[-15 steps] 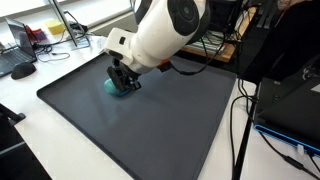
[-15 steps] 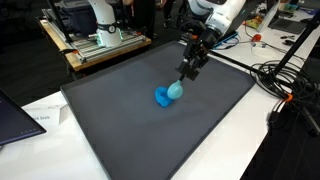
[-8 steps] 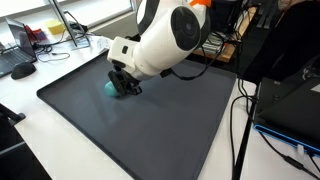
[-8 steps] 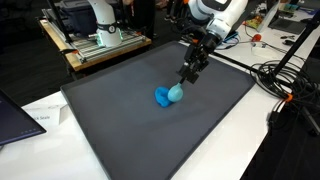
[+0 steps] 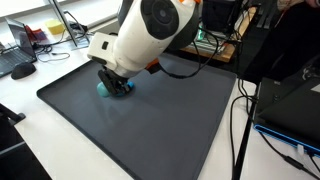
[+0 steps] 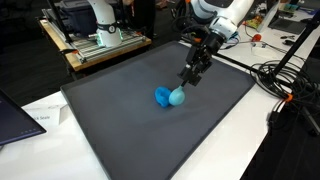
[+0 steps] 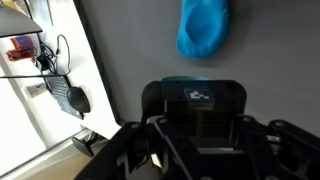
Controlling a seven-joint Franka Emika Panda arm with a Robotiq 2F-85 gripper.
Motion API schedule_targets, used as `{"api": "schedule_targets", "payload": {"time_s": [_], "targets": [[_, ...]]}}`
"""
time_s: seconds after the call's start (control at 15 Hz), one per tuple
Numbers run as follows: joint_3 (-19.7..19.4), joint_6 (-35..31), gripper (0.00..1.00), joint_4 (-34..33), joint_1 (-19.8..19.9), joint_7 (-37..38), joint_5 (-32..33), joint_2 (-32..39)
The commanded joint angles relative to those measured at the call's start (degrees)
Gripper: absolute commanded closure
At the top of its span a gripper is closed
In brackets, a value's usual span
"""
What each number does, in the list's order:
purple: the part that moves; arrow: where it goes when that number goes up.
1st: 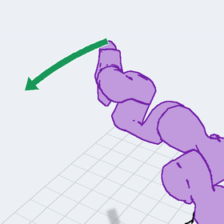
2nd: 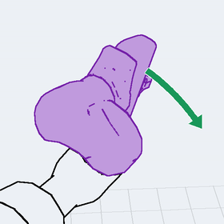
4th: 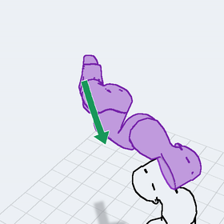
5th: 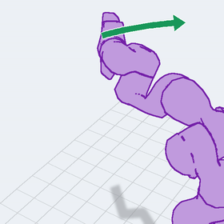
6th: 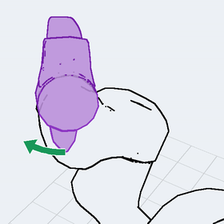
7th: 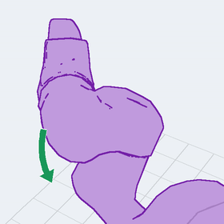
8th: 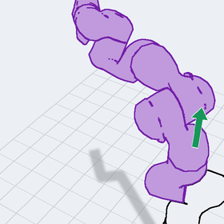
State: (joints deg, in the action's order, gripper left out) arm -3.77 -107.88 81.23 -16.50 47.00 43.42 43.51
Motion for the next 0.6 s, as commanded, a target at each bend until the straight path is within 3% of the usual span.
{"api": "schedule_targets", "payload": {"time_s": [0.0, 0.53], "targets": [[1.67, 1.62, 0.78, -4.52, 3.08, -7.1, -5.92, 1.07], [0.05, 0.68, 0.78, -6.99, 6.42, -16.6, -19.21, 0.75]]}}
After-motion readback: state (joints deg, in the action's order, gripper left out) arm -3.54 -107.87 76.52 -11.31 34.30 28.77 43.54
